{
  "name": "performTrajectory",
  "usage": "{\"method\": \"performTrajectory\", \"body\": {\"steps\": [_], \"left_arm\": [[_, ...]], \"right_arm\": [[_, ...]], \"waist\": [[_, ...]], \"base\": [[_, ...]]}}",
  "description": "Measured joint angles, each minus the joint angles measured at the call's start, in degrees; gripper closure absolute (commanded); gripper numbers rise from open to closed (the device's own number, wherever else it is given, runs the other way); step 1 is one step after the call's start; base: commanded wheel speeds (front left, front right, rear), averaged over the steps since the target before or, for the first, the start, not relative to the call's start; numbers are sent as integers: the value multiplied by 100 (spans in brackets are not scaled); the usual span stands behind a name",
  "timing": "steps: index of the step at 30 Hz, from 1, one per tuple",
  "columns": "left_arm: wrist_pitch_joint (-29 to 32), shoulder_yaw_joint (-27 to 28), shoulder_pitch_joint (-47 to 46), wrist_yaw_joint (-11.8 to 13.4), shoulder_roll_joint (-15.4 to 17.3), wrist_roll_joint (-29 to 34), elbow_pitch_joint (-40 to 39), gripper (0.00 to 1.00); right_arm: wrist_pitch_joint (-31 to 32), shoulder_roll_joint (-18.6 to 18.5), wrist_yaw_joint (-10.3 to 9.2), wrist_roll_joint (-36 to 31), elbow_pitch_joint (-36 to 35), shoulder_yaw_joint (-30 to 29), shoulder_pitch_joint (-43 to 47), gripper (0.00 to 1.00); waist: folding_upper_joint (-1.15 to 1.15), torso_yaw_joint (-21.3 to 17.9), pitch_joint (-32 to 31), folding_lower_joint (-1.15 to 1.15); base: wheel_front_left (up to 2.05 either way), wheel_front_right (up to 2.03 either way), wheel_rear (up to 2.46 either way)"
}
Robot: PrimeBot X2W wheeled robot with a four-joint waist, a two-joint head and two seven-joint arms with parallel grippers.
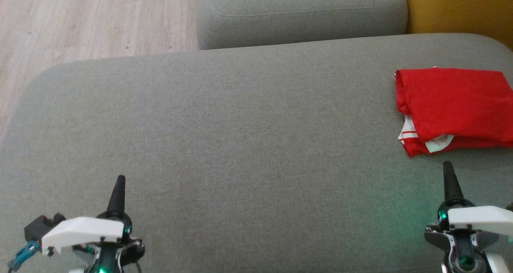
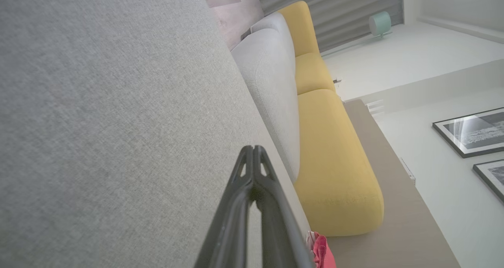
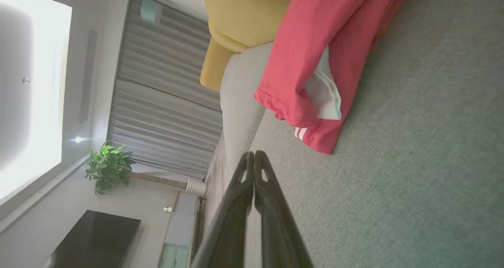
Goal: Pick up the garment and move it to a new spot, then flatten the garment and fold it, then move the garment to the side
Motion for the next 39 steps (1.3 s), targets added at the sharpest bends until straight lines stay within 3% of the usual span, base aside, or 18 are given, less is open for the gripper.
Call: {"method": "performTrajectory", "body": {"steps": [39], "left_arm": [[555,357,-124,-297,0,-2307,-185,100]], "right_arm": [[563,209,0,2108,-163,-359,-120,100]], "waist": [[0,-20,65,0]], "base": [[0,0,0]]}}
